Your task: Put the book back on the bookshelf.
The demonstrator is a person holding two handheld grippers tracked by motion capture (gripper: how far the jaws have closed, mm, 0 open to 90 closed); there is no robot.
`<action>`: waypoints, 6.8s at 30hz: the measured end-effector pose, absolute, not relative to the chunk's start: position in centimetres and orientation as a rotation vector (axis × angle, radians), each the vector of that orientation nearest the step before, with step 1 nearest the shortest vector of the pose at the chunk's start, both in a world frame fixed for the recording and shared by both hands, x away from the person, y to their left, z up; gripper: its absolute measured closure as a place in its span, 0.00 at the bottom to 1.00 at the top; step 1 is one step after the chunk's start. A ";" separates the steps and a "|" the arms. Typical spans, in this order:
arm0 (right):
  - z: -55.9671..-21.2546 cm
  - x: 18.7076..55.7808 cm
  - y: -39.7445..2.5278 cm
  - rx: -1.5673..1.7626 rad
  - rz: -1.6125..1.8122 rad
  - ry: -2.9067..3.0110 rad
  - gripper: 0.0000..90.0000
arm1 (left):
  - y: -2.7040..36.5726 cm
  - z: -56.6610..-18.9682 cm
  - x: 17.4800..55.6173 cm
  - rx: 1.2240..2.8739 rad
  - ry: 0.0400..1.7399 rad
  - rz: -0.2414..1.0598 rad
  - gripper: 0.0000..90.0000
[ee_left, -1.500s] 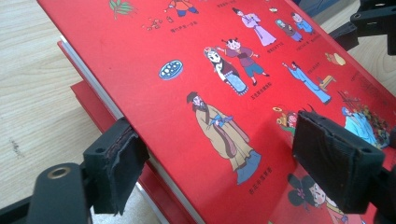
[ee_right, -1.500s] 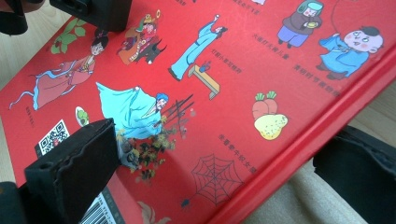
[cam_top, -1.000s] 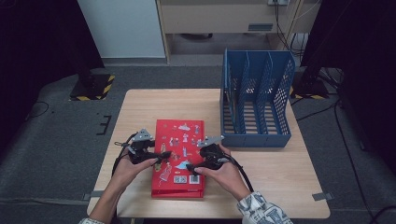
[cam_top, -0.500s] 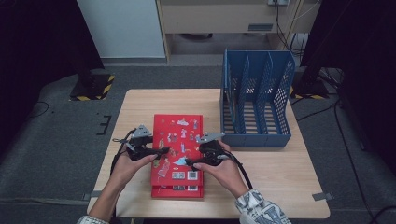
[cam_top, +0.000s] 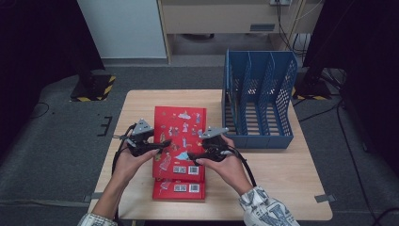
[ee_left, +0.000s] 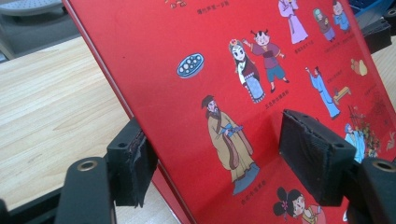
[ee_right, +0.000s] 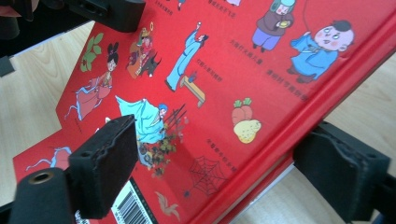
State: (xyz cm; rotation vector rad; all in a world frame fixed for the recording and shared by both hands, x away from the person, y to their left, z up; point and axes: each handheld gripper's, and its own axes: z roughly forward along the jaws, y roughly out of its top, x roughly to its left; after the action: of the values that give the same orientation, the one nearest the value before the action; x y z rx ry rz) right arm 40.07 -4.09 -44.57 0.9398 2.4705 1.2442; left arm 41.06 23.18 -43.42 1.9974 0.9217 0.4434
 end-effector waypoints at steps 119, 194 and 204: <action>-38.2 38.0 -1.9 0.645 1.354 2.410 0.70 | 25.1 -41.3 40.1 1.905 0.888 0.498 0.36; -35.5 40.9 -0.7 0.651 1.598 2.300 0.88 | 26.6 -44.8 39.2 1.937 0.929 0.503 0.25; -35.5 41.5 -1.2 0.707 1.618 2.269 0.88 | 28.3 -48.5 39.3 1.963 1.026 0.495 0.17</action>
State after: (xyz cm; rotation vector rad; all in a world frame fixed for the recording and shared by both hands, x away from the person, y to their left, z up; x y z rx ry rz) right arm 41.45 -1.20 -35.48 0.7071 2.2693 1.6180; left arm 39.35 28.34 -48.51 1.9633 1.0256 0.4947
